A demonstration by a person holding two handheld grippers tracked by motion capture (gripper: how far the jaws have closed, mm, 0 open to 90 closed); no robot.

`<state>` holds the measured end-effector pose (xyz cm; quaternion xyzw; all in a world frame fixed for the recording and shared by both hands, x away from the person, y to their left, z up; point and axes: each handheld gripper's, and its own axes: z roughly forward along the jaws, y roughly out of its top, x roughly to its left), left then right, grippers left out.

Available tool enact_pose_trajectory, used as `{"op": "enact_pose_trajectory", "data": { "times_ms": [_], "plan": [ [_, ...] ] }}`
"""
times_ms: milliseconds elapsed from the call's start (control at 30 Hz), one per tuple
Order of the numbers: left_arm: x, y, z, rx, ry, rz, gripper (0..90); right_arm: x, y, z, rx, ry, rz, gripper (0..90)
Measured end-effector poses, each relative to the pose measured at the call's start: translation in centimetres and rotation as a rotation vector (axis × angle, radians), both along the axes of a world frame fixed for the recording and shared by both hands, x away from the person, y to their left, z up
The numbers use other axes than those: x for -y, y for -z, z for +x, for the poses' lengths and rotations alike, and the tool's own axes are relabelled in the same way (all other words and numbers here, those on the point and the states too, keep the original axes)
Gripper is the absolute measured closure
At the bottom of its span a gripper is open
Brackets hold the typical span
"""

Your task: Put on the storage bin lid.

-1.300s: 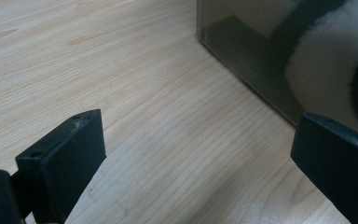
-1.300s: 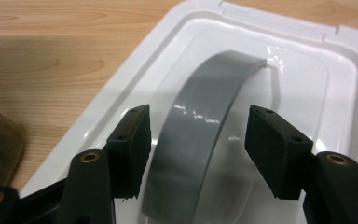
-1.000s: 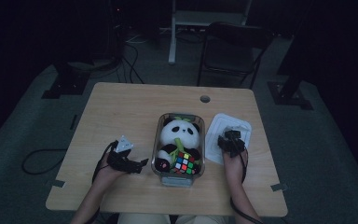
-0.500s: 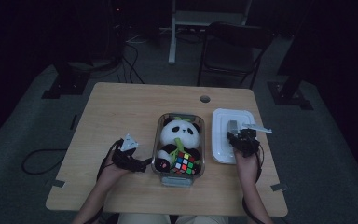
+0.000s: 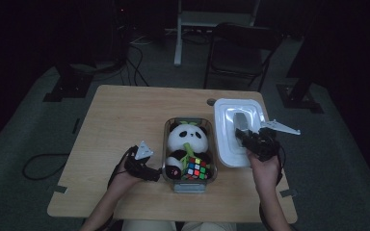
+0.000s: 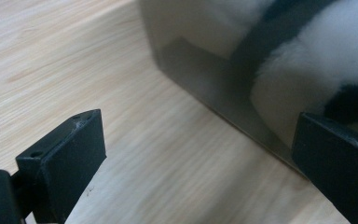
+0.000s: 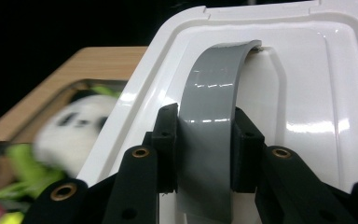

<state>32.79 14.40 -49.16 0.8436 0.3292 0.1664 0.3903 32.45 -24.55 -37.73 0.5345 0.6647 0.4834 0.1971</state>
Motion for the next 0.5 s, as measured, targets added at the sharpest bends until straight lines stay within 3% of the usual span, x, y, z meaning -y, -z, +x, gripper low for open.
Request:
{"op": "enact_pose_trajectory", "data": {
  "times_ms": [300,433,500],
  "plan": [
    [2.9,0.3,-0.4,0.002,0.04,0.032,3.7,-3.0,-1.2,-0.9,0.001,-0.132,0.029,68.8],
    [4.0,0.1,-0.5,-0.007,0.073,0.008,3.7,-4.3,-1.2,-1.3,-0.013,-0.189,0.043,68.8],
    [4.5,0.0,-0.7,0.01,0.089,0.025,3.7,-5.0,-1.1,-1.5,-0.024,-0.216,0.047,68.8]
  ]
}}
